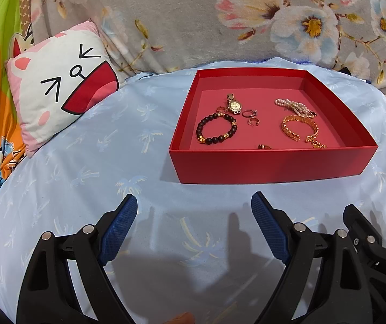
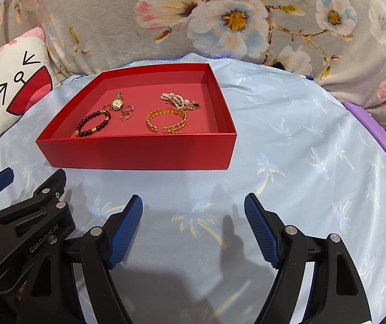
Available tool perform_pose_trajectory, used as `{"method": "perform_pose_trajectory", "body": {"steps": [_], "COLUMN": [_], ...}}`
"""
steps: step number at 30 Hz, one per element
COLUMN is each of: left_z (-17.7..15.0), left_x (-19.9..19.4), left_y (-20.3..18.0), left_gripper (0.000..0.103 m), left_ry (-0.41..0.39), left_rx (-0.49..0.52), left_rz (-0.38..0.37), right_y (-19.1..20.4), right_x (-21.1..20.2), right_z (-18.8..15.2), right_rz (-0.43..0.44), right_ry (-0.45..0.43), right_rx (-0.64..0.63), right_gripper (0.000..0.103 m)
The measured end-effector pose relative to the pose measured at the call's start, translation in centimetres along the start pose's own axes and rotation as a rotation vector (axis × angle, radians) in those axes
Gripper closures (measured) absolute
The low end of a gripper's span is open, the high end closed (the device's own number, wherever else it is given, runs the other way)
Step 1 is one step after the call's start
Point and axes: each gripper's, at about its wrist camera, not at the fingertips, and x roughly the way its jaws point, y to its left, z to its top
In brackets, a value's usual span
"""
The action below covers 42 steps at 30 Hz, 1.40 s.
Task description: Organize jewelry
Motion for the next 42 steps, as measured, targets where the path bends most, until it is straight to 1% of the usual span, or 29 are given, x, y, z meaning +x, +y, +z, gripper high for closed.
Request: {"method": "perform_pose_trajectory", "body": {"steps": [42], "left_z": [0.02], "left_x": [-0.24], "left_y": [-0.18], "left_gripper": [0.019], "left_ry": [-0.011], "left_rx": [0.007], "left_rz": [0.015], "right_y": [-0.33], "right_x": [-0.15], "right_z": [0.02], "right_rz": [0.0], "right_ry": [0.0], "right_rx": [0.003], "right_gripper": [0.027]}}
